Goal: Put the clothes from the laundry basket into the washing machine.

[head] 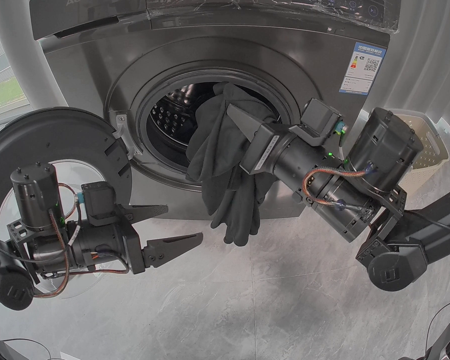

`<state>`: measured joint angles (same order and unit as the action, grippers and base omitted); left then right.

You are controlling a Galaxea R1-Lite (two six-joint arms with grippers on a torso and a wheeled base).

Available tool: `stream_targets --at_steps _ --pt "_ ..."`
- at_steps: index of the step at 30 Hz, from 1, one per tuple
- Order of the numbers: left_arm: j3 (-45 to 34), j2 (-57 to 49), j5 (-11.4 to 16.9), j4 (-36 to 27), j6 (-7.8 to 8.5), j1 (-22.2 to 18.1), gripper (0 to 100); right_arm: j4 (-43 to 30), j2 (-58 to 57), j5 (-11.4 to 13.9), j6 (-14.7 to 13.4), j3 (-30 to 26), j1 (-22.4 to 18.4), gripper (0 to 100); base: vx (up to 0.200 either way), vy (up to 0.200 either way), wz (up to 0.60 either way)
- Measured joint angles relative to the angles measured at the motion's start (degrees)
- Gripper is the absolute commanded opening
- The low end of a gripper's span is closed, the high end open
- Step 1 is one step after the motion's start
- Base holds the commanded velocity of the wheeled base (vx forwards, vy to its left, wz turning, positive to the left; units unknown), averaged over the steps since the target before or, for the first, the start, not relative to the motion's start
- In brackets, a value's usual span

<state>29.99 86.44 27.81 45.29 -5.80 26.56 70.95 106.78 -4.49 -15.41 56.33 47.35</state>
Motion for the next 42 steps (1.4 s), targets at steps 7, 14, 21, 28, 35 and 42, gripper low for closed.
stream_targets --at_steps 7,14,21,28,35,42 --pt "2.9 7.1 0.8 6.0 -0.13 0.4 100 0.0 0.0 0.0 0.1 0.3 0.1 0 0.0 0.0 0.0" --pt "7.1 13.3 0.7 9.8 -0.32 0.5 100 0.0 0.0 0.0 0.1 0.3 0.4 0 0.0 0.0 0.0" --pt "10.7 17.8 0.0 13.1 -1.17 0.6 100 0.0 0.0 0.0 0.2 0.1 0.9 0 0.0 0.0 0.0" --pt "13.2 20.9 -0.3 14.5 -1.26 0.3 100 0.0 0.0 -0.1 0.3 0.0 1.0 0 0.0 0.0 0.0" --pt "14.9 22.7 -2.4 16.5 -1.28 0.2 0 0.1 0.1 0.0 0.3 -0.1 1.1 0 0.0 0.0 0.0" --pt "14.2 23.1 -2.5 20.0 -1.56 0.6 0 0.1 0.2 -0.1 0.3 -0.2 1.0 0 0.0 0.0 0.0"
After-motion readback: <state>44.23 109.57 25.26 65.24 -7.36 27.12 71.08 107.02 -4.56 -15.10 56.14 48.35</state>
